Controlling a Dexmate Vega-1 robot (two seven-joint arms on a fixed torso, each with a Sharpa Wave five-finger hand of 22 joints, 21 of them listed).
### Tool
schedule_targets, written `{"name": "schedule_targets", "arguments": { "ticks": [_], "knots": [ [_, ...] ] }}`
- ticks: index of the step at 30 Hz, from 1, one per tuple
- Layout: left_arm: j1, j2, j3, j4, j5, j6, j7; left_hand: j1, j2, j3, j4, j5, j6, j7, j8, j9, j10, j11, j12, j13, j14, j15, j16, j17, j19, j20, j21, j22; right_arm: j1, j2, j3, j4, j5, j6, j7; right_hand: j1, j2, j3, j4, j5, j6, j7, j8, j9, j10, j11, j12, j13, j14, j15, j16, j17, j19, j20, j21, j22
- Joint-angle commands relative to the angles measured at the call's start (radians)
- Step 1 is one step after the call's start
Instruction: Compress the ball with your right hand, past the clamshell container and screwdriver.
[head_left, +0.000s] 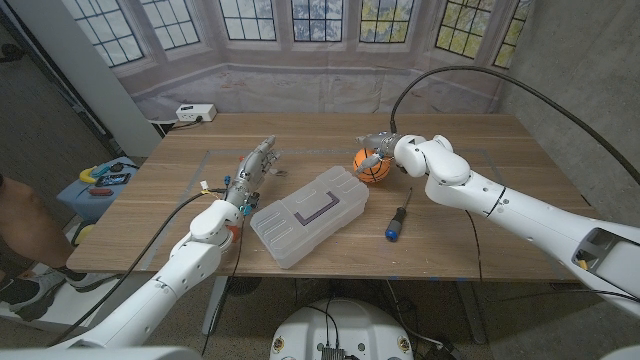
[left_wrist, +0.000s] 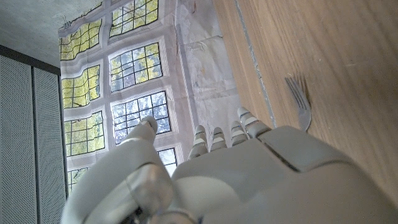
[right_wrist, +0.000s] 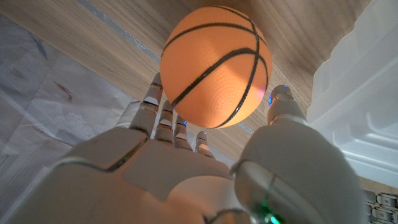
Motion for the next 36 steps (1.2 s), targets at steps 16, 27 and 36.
{"name": "schedule_targets", "arguments": {
  "ticks": [16, 27, 36],
  "knots": [
    [0.041, 0.046, -0.05, -0.04, 0.008, -0.011, 0.025, -0.008, 0.0, 0.008, -0.006, 0.006, 0.008, -0.003, 0.005, 0.004, 0.009, 0.005, 0.006, 0.006, 0.006, 0.003, 0.004, 0.002, 0.004, 0.005, 0.001, 0.004, 0.02, 0.021, -0.01, 0.05, -0.018, 0.033, 0.01, 0.046, -0.002, 0.031, -0.002, -0.003, 0.06, 0.017, 0.014, 0.01, 0.031, -0.017, 0.064, 0.054, 0.055, -0.029, 0.017, 0.029, 0.048, -0.003, 0.009, 0.003],
    [0.039, 0.05, -0.052, -0.048, 0.014, -0.005, 0.029, -0.01, -0.001, 0.01, -0.008, 0.006, 0.008, -0.003, 0.004, 0.004, 0.008, 0.005, 0.005, 0.006, 0.008, 0.004, 0.004, 0.002, 0.004, 0.006, 0.001, 0.004, 0.015, 0.012, -0.007, 0.052, -0.016, 0.041, 0.012, 0.065, -0.004, 0.048, 0.0, -0.003, 0.13, 0.03, 0.032, 0.018, 0.072, -0.062, 0.123, 0.097, 0.118, -0.073, 0.039, 0.059, 0.079, -0.014, 0.012, 0.004],
    [0.04, 0.051, -0.053, -0.052, 0.014, -0.005, 0.029, -0.011, -0.001, 0.011, -0.009, 0.006, 0.008, -0.004, 0.004, 0.004, 0.009, 0.004, 0.006, 0.006, 0.008, 0.005, 0.004, 0.002, 0.005, 0.007, 0.001, 0.004, 0.014, 0.009, -0.006, 0.061, -0.016, 0.059, 0.003, 0.075, -0.008, 0.056, -0.001, -0.004, 0.169, 0.026, 0.044, 0.022, 0.093, -0.079, 0.149, 0.114, 0.141, -0.083, 0.046, 0.074, 0.097, -0.028, 0.016, 0.004]
  ]
}}
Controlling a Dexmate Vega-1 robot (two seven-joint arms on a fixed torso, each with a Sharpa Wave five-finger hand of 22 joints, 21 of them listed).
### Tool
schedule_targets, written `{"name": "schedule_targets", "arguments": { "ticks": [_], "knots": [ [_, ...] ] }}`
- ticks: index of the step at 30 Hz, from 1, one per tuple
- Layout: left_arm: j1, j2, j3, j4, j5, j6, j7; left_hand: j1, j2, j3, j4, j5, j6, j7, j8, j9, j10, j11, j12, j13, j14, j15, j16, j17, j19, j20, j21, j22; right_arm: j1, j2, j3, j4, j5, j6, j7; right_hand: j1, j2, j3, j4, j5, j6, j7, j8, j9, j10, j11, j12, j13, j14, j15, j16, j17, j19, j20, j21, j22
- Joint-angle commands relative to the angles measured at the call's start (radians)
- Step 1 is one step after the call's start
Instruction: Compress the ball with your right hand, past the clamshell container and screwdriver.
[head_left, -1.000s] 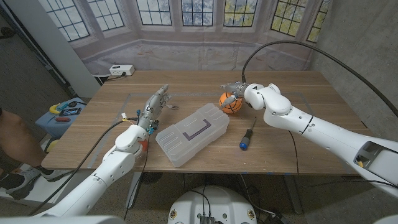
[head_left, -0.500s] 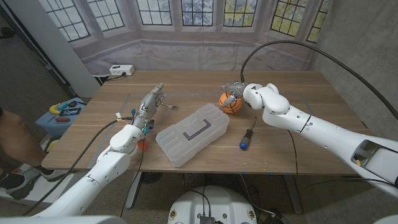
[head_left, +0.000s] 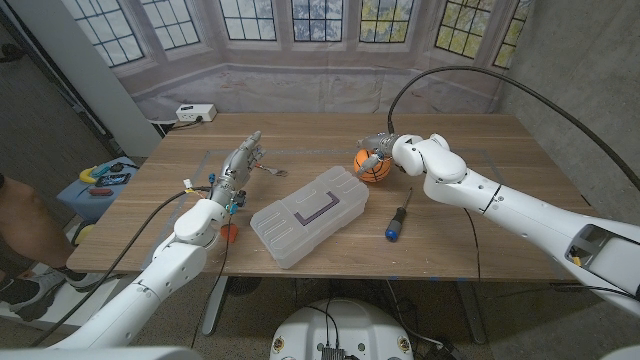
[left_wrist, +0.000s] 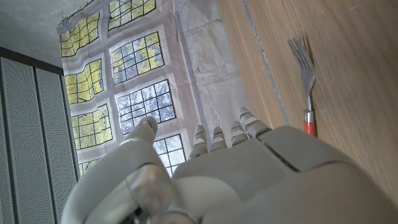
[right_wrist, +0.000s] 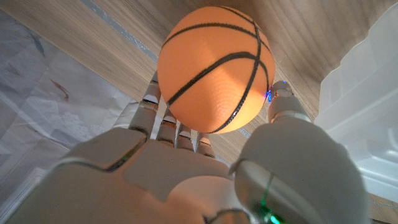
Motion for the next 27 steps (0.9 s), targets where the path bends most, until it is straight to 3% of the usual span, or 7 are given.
{"name": "schedule_targets", "arguments": {
  "ticks": [1, 10, 16, 27],
  "knots": [
    [0.001, 0.003, -0.004, -0.007, 0.002, 0.004, 0.002, -0.011, -0.001, 0.005, -0.002, 0.006, 0.008, -0.004, 0.004, 0.005, 0.009, 0.003, 0.006, 0.006, 0.009, 0.005, 0.004, 0.002, 0.005, 0.007, 0.001, 0.004, -0.004, -0.005, 0.003, 0.012, 0.003, 0.021, -0.009, 0.014, -0.002, 0.008, 0.0, -0.004, 0.016, 0.004, 0.007, 0.004, 0.014, -0.006, 0.018, 0.01, 0.022, -0.002, 0.01, 0.009, 0.015, -0.007, 0.011, 0.003],
    [0.001, 0.001, -0.002, -0.005, -0.002, 0.004, -0.003, -0.013, -0.001, 0.006, -0.004, 0.006, 0.012, -0.004, 0.005, 0.005, 0.01, 0.005, 0.006, 0.006, 0.009, 0.006, 0.004, 0.002, 0.005, 0.008, 0.001, 0.004, -0.002, 0.0, 0.006, 0.039, 0.016, 0.045, -0.028, 0.023, -0.006, 0.016, 0.001, -0.004, 0.078, 0.0, 0.028, 0.009, 0.049, -0.012, 0.053, 0.029, 0.065, -0.023, 0.024, 0.028, 0.046, -0.029, 0.019, 0.004],
    [-0.002, -0.001, -0.001, -0.002, -0.001, 0.004, -0.002, -0.014, -0.001, 0.008, -0.005, 0.006, 0.016, -0.002, 0.006, 0.005, 0.009, 0.005, 0.006, 0.006, 0.01, 0.008, 0.004, 0.002, 0.004, 0.009, 0.001, 0.004, -0.001, 0.001, 0.004, 0.057, 0.022, 0.065, -0.049, 0.041, -0.007, 0.026, -0.002, -0.004, 0.121, -0.005, 0.043, 0.013, 0.083, -0.03, 0.084, 0.047, 0.121, -0.063, 0.045, 0.046, 0.081, -0.055, 0.029, 0.004],
    [-0.005, 0.002, -0.004, 0.0, 0.003, 0.004, 0.0, -0.017, -0.002, 0.01, -0.007, 0.006, 0.028, 0.001, 0.01, 0.005, 0.013, 0.01, 0.007, 0.006, 0.01, 0.008, 0.004, 0.002, 0.005, 0.009, 0.001, 0.004, 0.003, 0.003, 0.002, 0.077, 0.024, 0.084, -0.072, 0.067, -0.015, 0.036, -0.007, -0.001, 0.159, -0.007, 0.055, 0.015, 0.117, -0.039, 0.115, 0.063, 0.159, -0.083, 0.057, 0.062, 0.103, -0.074, 0.035, 0.004]
  ]
}}
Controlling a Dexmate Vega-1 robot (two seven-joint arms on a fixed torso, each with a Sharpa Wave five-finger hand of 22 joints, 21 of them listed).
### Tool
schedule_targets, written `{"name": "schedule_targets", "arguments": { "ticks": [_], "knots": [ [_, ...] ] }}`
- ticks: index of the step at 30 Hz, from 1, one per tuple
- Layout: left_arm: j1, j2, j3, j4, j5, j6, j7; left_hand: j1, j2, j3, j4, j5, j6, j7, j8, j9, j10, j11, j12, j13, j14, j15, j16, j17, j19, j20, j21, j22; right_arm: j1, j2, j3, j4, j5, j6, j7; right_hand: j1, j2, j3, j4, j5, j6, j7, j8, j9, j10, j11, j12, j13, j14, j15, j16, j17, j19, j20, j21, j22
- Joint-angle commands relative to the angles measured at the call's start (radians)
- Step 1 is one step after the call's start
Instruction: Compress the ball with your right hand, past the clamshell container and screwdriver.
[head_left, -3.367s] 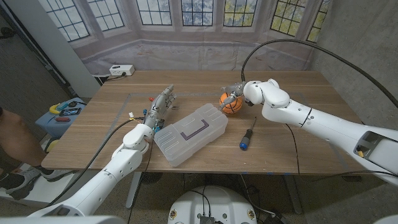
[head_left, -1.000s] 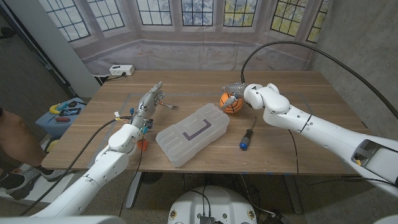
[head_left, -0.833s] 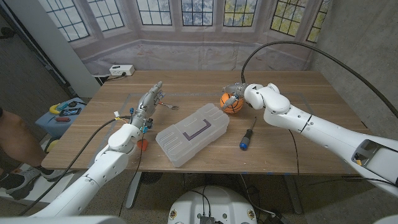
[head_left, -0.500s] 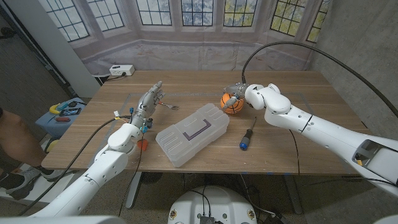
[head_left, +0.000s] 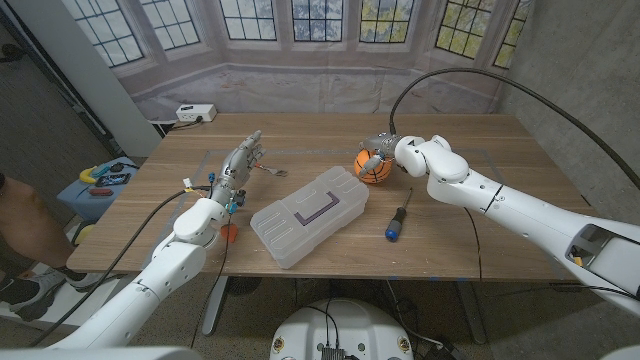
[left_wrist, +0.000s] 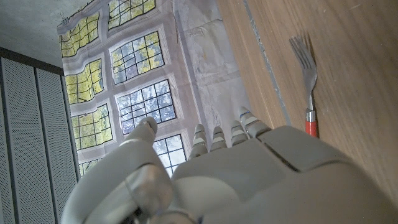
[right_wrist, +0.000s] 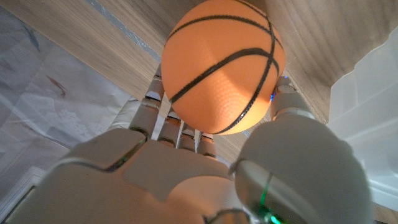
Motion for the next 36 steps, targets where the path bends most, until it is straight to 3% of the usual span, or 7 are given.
{"name": "schedule_targets", "arguments": {
  "ticks": [1, 8, 17, 29, 36],
  "knots": [
    [-0.005, 0.001, -0.002, 0.005, 0.002, 0.0, 0.0, -0.008, 0.0, 0.007, -0.004, 0.006, 0.01, 0.002, 0.005, 0.005, 0.008, 0.005, 0.007, 0.001, 0.005, 0.003, 0.004, 0.002, 0.001, 0.006, 0.0, 0.004, 0.005, 0.003, -0.003, 0.024, 0.004, 0.026, -0.028, 0.016, -0.003, 0.012, 0.001, -0.001, 0.014, -0.001, 0.005, 0.002, 0.019, -0.002, 0.012, 0.007, 0.019, -0.005, 0.01, 0.006, 0.012, -0.003, 0.006, 0.005],
    [-0.005, 0.0, -0.003, 0.01, 0.0, -0.001, 0.0, -0.01, -0.001, 0.008, -0.005, 0.006, 0.012, 0.002, 0.005, 0.005, 0.006, 0.005, 0.006, 0.001, 0.004, 0.003, 0.004, 0.002, 0.001, 0.006, 0.0, 0.004, 0.005, 0.005, 0.0, 0.03, 0.008, 0.035, -0.044, 0.032, -0.007, 0.019, 0.001, 0.001, 0.041, -0.006, 0.014, 0.003, 0.04, -0.01, 0.032, 0.018, 0.044, -0.028, 0.017, 0.017, 0.026, -0.023, 0.009, 0.005],
    [-0.008, -0.002, -0.003, 0.016, -0.003, -0.001, -0.002, -0.012, 0.0, 0.01, -0.007, 0.006, 0.017, 0.002, 0.005, 0.005, 0.007, 0.004, 0.006, 0.001, 0.004, 0.003, 0.004, 0.002, 0.001, 0.005, 0.0, 0.004, 0.01, 0.0, 0.008, 0.001, 0.004, 0.024, -0.03, 0.032, -0.01, 0.02, 0.006, 0.001, 0.038, -0.006, 0.011, 0.005, 0.033, -0.008, 0.037, 0.025, 0.04, -0.023, 0.012, 0.024, 0.023, -0.015, 0.006, 0.005],
    [-0.013, -0.01, 0.004, 0.023, 0.0, -0.009, -0.006, -0.014, -0.001, 0.012, -0.009, 0.006, 0.021, 0.005, 0.005, 0.005, 0.008, 0.004, 0.006, 0.001, 0.005, 0.004, 0.004, 0.002, 0.001, 0.005, 0.0, 0.004, -0.027, -0.025, 0.042, -0.046, 0.011, 0.029, -0.09, 0.075, -0.017, 0.04, 0.002, 0.004, 0.142, -0.024, 0.049, 0.01, 0.132, -0.026, 0.098, 0.046, 0.141, -0.088, 0.039, 0.05, 0.086, -0.065, 0.026, 0.005],
    [-0.01, -0.008, 0.006, 0.015, 0.003, -0.007, -0.005, -0.015, -0.001, 0.013, -0.01, 0.006, 0.023, 0.004, 0.005, 0.005, 0.009, 0.004, 0.007, 0.001, 0.005, 0.003, 0.004, 0.002, 0.002, 0.006, 0.0, 0.004, -0.043, -0.029, 0.065, -0.071, 0.023, 0.024, -0.106, 0.082, -0.015, 0.044, 0.003, 0.003, 0.154, -0.025, 0.054, 0.01, 0.142, -0.028, 0.106, 0.05, 0.153, -0.094, 0.041, 0.057, 0.093, -0.071, 0.028, 0.005]
  ]
}}
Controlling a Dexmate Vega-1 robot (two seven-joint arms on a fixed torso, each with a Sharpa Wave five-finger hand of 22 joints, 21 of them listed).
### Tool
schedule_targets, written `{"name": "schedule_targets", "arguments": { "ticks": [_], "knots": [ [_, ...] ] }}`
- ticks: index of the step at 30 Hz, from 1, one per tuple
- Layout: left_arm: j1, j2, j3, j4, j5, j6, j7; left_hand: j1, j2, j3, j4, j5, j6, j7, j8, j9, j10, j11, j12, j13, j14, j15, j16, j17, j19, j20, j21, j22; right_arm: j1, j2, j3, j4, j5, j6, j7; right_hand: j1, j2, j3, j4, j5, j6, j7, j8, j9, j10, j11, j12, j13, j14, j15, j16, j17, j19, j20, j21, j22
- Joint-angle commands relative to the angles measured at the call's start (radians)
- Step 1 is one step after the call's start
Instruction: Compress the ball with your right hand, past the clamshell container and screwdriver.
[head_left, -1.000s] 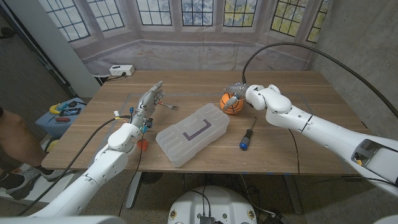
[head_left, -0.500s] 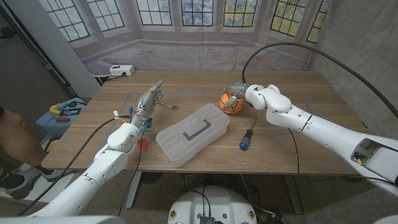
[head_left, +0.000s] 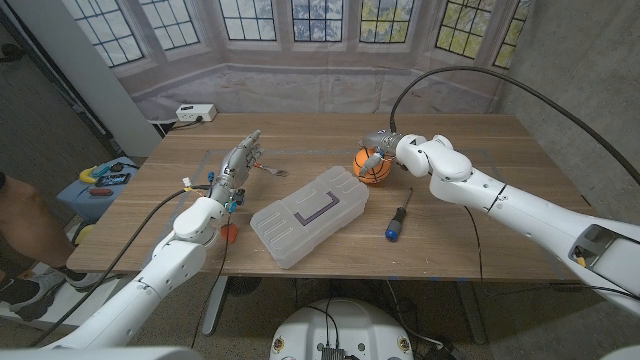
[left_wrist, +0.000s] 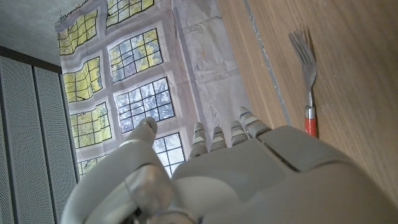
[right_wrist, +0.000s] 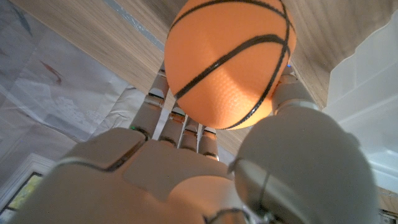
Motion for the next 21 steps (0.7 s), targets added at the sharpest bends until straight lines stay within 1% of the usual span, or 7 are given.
{"name": "schedule_targets", "arguments": {
  "ticks": [1, 4, 5, 12, 15, 21],
  "knots": [
    [0.002, -0.001, 0.006, -0.006, 0.003, -0.003, 0.0, -0.004, -0.001, 0.005, -0.002, 0.006, 0.009, 0.0, 0.005, 0.005, 0.01, 0.005, 0.007, 0.001, 0.005, 0.003, 0.004, 0.002, 0.002, 0.006, 0.0, 0.004, -0.029, -0.013, 0.039, -0.045, 0.017, -0.009, -0.042, 0.019, 0.011, 0.005, 0.001, 0.003, 0.011, 0.0, 0.007, 0.006, 0.012, 0.0, 0.011, 0.003, 0.017, -0.034, 0.004, 0.008, 0.012, -0.001, 0.007, 0.005],
    [0.001, -0.001, 0.007, -0.007, 0.004, -0.002, -0.001, -0.005, -0.001, 0.006, -0.003, 0.006, 0.01, 0.0, 0.004, 0.005, 0.01, 0.002, 0.007, 0.001, 0.005, 0.003, 0.004, 0.002, 0.002, 0.006, 0.0, 0.004, -0.036, -0.013, 0.05, -0.055, 0.025, -0.018, -0.051, 0.022, 0.011, 0.006, 0.001, 0.002, 0.012, 0.001, 0.007, 0.006, 0.012, -0.001, 0.012, 0.005, 0.018, -0.036, 0.004, 0.009, 0.012, 0.0, 0.006, 0.005],
    [0.001, -0.001, 0.007, -0.006, 0.003, -0.002, -0.002, -0.005, -0.001, 0.006, -0.003, 0.006, 0.009, 0.001, 0.004, 0.005, 0.01, 0.006, 0.007, 0.001, 0.005, 0.003, 0.004, 0.002, 0.001, 0.006, 0.0, 0.004, -0.039, -0.014, 0.054, -0.058, 0.029, -0.019, -0.055, 0.023, 0.012, 0.007, 0.001, 0.002, 0.013, 0.001, 0.008, 0.006, 0.012, -0.002, 0.013, 0.005, 0.018, -0.036, 0.004, 0.01, 0.013, -0.001, 0.007, 0.005],
    [-0.004, -0.003, 0.01, -0.006, 0.004, -0.002, -0.005, -0.006, -0.001, 0.008, -0.004, 0.006, 0.009, 0.0, 0.003, 0.005, 0.01, 0.003, 0.007, 0.001, 0.005, 0.003, 0.003, 0.001, 0.003, 0.008, 0.001, 0.004, -0.052, -0.019, 0.09, -0.076, 0.079, -0.027, -0.077, 0.026, 0.012, 0.009, 0.003, 0.001, 0.017, 0.0, 0.009, 0.007, 0.015, -0.001, 0.017, 0.008, 0.021, -0.036, 0.003, 0.016, 0.014, -0.002, 0.006, 0.005],
    [-0.005, -0.003, 0.011, -0.007, 0.005, -0.002, -0.004, -0.007, -0.001, 0.008, -0.005, 0.006, 0.01, 0.0, 0.003, 0.005, 0.01, 0.004, 0.007, 0.001, 0.005, 0.003, 0.003, 0.001, 0.003, 0.007, 0.001, 0.004, -0.063, -0.02, 0.121, -0.081, 0.14, -0.014, -0.096, 0.026, 0.012, 0.009, 0.004, 0.001, 0.02, 0.001, 0.01, 0.007, 0.018, 0.001, 0.02, 0.01, 0.022, -0.036, 0.003, 0.019, 0.015, -0.002, 0.006, 0.005],
    [-0.008, -0.004, 0.013, -0.007, 0.007, -0.001, -0.003, -0.008, -0.001, 0.009, -0.006, 0.006, 0.011, 0.0, 0.003, 0.006, 0.009, 0.006, 0.006, 0.002, 0.005, 0.002, 0.003, 0.001, 0.003, 0.006, 0.001, 0.004, -0.08, -0.021, 0.161, -0.096, 0.223, -0.011, -0.133, 0.03, 0.013, 0.009, 0.004, -0.001, 0.024, 0.004, 0.012, 0.007, 0.024, 0.003, 0.025, 0.012, 0.03, -0.037, 0.007, 0.026, 0.019, -0.005, 0.008, 0.005]
  ]
}}
